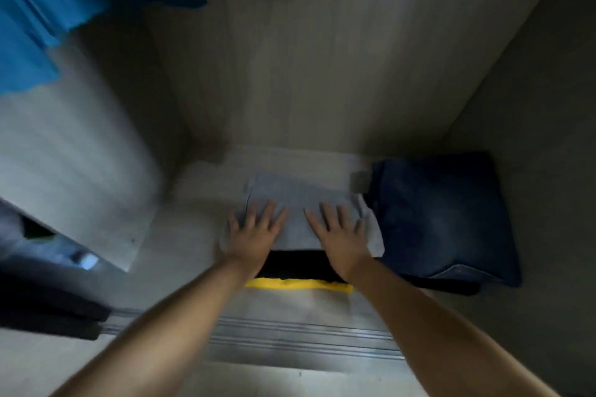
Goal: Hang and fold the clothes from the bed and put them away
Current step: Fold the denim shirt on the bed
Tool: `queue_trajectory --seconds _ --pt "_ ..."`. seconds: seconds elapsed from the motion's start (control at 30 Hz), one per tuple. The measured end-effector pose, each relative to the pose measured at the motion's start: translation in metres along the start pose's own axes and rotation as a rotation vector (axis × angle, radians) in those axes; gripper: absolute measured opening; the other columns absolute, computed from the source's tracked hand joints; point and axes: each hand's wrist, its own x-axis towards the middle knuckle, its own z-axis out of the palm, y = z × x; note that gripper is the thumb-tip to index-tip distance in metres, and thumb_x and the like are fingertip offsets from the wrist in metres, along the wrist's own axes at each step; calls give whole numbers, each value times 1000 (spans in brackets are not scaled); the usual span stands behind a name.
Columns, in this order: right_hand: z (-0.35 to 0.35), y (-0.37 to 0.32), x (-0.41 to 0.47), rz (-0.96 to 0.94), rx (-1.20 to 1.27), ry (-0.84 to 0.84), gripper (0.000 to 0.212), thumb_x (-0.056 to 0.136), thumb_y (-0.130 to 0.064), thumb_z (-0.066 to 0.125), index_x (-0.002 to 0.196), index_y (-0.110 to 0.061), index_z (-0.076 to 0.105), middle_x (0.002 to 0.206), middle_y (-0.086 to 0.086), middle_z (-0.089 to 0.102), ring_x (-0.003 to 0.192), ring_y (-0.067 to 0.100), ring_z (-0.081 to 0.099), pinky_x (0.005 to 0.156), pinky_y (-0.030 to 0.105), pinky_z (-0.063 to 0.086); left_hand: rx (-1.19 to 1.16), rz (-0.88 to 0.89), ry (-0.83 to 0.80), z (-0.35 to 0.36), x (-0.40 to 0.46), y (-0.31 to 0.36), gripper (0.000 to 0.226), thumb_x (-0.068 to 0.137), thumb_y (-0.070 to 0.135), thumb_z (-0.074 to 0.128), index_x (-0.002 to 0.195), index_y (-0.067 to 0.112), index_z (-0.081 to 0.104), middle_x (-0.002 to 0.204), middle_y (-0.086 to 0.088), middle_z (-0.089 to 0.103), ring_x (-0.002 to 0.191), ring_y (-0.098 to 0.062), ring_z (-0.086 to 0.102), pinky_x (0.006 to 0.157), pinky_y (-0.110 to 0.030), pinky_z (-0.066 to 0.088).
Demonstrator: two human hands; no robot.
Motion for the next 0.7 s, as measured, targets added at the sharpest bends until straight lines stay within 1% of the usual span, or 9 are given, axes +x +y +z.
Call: queue_trajectory --seconds 0.07,0.1,0.13,0.17,0.23,0.3,0.4,0.5,0.7 --pt "46 -6 -3 14 5 -86 73 101 -24 35 148 -37 -20 157 9 -25 141 45 -21 108 71 1 -41 10 -107 36 -11 17 61 85 25 33 146 30 35 139 -5 54 122 -38 54 77 -70 47" --pt "66 -7 -3 20 6 -103 72 102 -26 33 146 -38 -22 156 10 -29 139 46 -24 107 71 0 -74 -18 -147 56 -16 25 69 81 27 34 149 28 25 133 -2 59 118 -35 57 74 -68 49" --pt "81 -8 -3 30 18 -114 73 102 -27 32 144 -39 -26 154 10 -32 138 46 -27 107 72 1 -118 -30 -182 72 -19 30 78 79 28 33 152 26 5 135 0 57 121 -33 56 75 -68 47" --pt "90 -9 -4 40 31 -125 76 102 -27 32 141 -41 -31 153 8 -36 138 45 -29 106 73 2 -158 -25 -202 84 -19 32 83 82 28 33 150 28 -14 144 1 48 130 -33 47 81 -69 43" --pt "98 -8 -5 47 52 -149 87 100 -28 37 129 -44 -43 148 5 -43 136 42 -34 106 73 -2 -217 -15 -106 103 -13 31 86 93 27 36 138 35 -37 161 2 7 146 -35 6 98 -73 24" --pt "97 -9 -5 46 57 -188 92 99 -32 41 124 -45 -47 144 4 -49 134 39 -39 106 73 -7 -177 -2 -145 112 -11 28 93 98 23 38 127 41 -48 156 5 -26 142 -33 -25 106 -71 9" --pt "87 -10 -3 56 44 -290 88 98 -34 42 136 -44 -37 145 4 -47 134 39 -38 106 72 -7 -167 10 -295 103 -6 28 96 96 17 44 130 40 -43 151 3 -39 138 -33 -35 108 -70 4" --pt "62 -7 -3 20 18 -365 85 97 -39 44 144 -40 -27 152 5 -38 140 40 -28 109 70 2 -190 46 -411 73 -4 21 95 92 29 54 146 36 -24 154 2 -34 141 -33 -27 109 -69 4" --pt "-35 -6 -34 -23 77 -338 75 99 -33 42 152 -31 -11 161 4 -14 147 32 -7 114 56 15 -144 82 -299 -34 -22 10 82 94 36 50 152 28 -7 161 -3 -8 148 -28 -3 115 -59 9"
